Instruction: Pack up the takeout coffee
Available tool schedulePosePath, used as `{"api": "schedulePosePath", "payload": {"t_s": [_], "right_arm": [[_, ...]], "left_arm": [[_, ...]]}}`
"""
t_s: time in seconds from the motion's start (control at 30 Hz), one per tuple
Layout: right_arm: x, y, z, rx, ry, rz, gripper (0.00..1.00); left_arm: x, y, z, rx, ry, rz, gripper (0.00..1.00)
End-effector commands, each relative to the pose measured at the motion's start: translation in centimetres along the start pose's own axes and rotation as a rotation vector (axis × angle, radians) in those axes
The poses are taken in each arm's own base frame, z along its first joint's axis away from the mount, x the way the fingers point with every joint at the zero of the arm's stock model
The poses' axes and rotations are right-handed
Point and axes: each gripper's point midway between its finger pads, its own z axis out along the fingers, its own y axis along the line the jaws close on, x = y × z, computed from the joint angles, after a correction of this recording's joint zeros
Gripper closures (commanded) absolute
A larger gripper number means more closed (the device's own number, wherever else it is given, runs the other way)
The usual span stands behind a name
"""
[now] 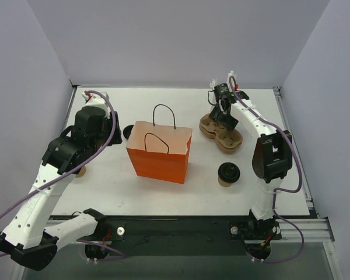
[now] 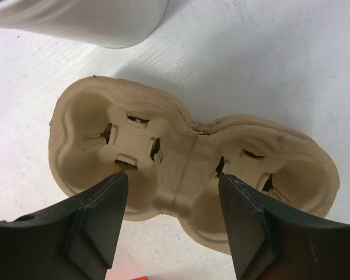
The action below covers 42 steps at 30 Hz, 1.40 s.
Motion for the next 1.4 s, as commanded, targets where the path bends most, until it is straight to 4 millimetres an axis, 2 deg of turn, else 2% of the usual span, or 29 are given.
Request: {"api": "schedulePosePath", "payload": {"t_s": [0.0, 0.07, 0.17, 0.2, 0.23, 0.27, 0.43, 0.67, 0.87, 1.1, 1.37], "right_arm": [[-0.9, -0.5, -0.2, 0.052, -0.022, 0.012, 0.36], [-0.8, -0.1, -0.1, 0.032, -0.002, -0.049, 0.36], [-1.7, 0.6, -1.8, -0.043, -0.003, -0.207, 0.36], [-1.6, 0.3, -2.0, -0.067, 0.004, -0.324, 0.34], [-1.3, 1.6, -2.6, -0.164, 0.022, -0.378, 0.34], [-1.1, 1.8, -2.7, -0.213, 0.036, -0.451, 0.33], [-0.4, 1.3, -3.0, -0.338, 0.090, -0.649, 0.35], [-0.2, 0.8, -2.6, -0.400, 0.099, -0.804, 0.42], [0.8, 0.2, -1.6, -0.425, 0.135, -0.862, 0.41], [0.6, -0.1, -0.5, -0.415, 0.140, -0.886, 0.42], [1.1, -0.7, 0.1, -0.428, 0.160, -0.923, 0.50]], "left_arm": [[-0.1, 0.4, -0.5, -0.008, -0.016, 0.020, 0.37], [0.1, 0.3, -0.5, -0.009, -0.013, 0.029, 0.37], [0.1, 0.3, -0.6, -0.013, -0.014, 0.051, 0.37], [-0.1, 0.3, -0.8, -0.011, -0.020, 0.054, 0.37], [-0.1, 0.3, -0.8, -0.011, -0.021, 0.058, 0.37], [-0.2, 0.3, -1.0, -0.010, -0.027, 0.058, 0.37], [-0.3, 0.0, -1.2, 0.005, -0.030, 0.056, 0.36], [-0.3, -0.7, -0.9, 0.018, -0.019, 0.066, 0.36], [-0.2, -0.4, -1.1, 0.003, -0.019, 0.106, 0.36], [0.1, -0.5, -0.9, -0.010, -0.016, 0.145, 0.36], [0.3, -0.9, -0.3, -0.011, -0.001, 0.158, 0.36]]}}
